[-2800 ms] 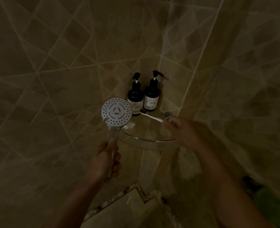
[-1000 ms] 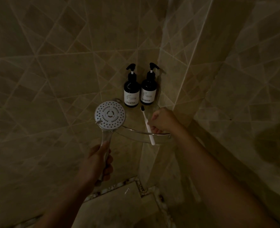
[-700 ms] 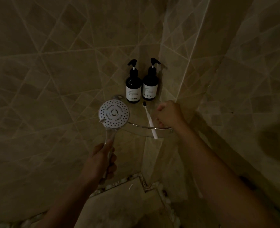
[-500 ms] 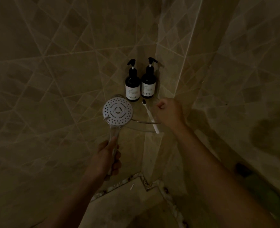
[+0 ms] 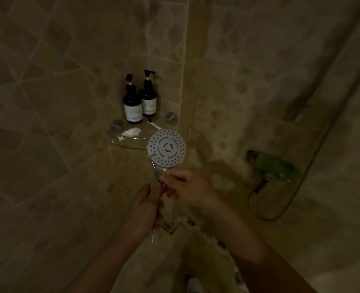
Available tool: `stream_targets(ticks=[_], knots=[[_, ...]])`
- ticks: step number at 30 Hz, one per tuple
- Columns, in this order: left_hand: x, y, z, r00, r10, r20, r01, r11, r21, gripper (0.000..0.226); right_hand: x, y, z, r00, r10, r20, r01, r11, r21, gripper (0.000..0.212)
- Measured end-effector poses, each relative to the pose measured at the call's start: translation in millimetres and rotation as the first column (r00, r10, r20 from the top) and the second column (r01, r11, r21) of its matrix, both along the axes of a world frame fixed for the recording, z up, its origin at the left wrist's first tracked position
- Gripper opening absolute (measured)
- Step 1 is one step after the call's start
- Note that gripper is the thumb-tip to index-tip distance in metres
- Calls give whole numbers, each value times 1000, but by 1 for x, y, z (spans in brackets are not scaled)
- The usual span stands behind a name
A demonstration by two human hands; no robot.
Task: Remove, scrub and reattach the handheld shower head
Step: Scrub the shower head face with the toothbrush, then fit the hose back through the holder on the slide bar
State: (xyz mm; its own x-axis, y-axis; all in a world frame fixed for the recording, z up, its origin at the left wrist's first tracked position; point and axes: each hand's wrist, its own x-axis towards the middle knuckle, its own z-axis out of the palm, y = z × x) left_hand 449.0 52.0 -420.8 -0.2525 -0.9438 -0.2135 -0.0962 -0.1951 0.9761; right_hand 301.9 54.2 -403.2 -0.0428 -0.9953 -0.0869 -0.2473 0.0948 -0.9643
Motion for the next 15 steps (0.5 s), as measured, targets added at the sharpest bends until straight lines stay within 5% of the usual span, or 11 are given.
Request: stream_targets(ticks=[6,15], knots=[[-41,61,-8,973,-223,-56,224,974,21,42,-22,100,11,943,-327,-56,323,944,-60,23],[-138,155,37,797,-428,-427,554,800,232,41,-104,218,57,762,-608,-222,573,793,-206,26]])
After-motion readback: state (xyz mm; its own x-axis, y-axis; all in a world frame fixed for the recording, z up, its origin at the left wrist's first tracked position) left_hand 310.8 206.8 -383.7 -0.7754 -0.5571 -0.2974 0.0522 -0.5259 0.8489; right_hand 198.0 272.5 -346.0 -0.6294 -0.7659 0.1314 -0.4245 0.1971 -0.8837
